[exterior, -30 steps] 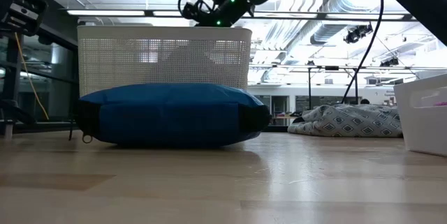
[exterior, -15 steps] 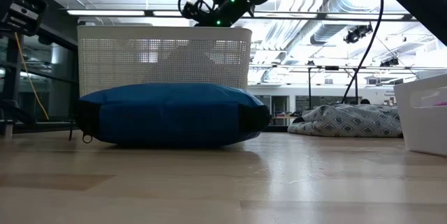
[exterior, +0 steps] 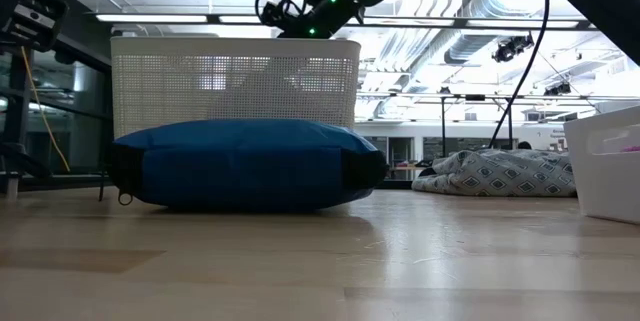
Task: Pick & Place Medicine items
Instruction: Put the violet patient gown into the white laundry bin, then put the blue patterned patient gown into the white laundry bin
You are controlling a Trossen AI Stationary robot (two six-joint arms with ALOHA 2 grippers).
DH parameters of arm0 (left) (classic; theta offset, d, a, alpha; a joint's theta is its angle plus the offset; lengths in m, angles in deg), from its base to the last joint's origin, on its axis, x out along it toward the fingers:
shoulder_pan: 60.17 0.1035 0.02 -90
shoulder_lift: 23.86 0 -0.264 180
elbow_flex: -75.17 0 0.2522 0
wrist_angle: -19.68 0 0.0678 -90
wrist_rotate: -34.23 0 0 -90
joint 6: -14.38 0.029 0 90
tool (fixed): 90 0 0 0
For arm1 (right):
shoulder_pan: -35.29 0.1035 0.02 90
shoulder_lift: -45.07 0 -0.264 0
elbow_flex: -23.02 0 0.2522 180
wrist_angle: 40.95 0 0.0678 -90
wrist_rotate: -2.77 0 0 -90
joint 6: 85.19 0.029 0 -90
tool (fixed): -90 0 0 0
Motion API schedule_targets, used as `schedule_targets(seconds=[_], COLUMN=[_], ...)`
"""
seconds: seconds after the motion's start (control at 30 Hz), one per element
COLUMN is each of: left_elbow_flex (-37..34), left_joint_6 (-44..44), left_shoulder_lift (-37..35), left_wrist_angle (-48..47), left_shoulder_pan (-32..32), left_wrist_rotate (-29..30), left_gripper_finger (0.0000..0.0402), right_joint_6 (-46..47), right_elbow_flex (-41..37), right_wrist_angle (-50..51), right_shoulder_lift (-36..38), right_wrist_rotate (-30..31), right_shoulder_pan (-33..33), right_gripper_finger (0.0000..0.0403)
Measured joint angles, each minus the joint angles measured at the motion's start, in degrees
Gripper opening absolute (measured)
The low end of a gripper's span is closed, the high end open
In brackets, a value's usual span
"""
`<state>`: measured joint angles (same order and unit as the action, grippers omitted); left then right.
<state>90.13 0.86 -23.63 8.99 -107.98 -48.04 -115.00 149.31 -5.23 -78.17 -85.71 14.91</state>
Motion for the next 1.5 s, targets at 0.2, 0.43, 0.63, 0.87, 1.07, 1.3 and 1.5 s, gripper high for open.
schedule_targets(seconds=[0.2, 0.43, 0.63, 0.87, 1.07, 1.3, 1.5], left_elbow_flex=[0.0, 0.0, 0.0, 0.0, 0.0, 0.0, 0.0], left_joint_6=[0.0, 0.0, 0.0, 0.0, 0.0, 0.0, 0.0], left_shoulder_lift=[0.0, 0.0, 0.0, 0.0, 0.0, 0.0, 0.0], left_wrist_angle=[0.0, 0.0, 0.0, 0.0, 0.0, 0.0, 0.0], left_shoulder_pan=[0.0, 0.0, 0.0, 0.0, 0.0, 0.0, 0.0], left_wrist_rotate=[0.0, 0.0, 0.0, 0.0, 0.0, 0.0, 0.0], left_gripper_finger=[0.0202, 0.0202, 0.0202, 0.0202, 0.0202, 0.0202, 0.0202], right_joint_6=[0.1, -0.2, -0.3, -0.4, -0.4, -2.0, 3.3], right_elbow_flex=[0.0, 0.0, 0.1, 0.1, 0.0, 0.0, 0.0], right_wrist_angle=[0.0, -3.6, -7.8, -6.3, -5.8, -1.6, 8.0], right_shoulder_lift=[0.0, 0.6, 4.9, 6.3, 6.3, 7.8, 12.1], right_wrist_rotate=[0.0, -0.1, -0.4, -0.2, 5.3, 17.8, 12.6], right_shoulder_pan=[0.0, 0.1, 0.5, 1.3, 2.0, 3.6, 3.5], right_gripper_finger=[0.0163, 0.0170, 0.0171, 0.0172, 0.0173, 0.0174, 0.0174])
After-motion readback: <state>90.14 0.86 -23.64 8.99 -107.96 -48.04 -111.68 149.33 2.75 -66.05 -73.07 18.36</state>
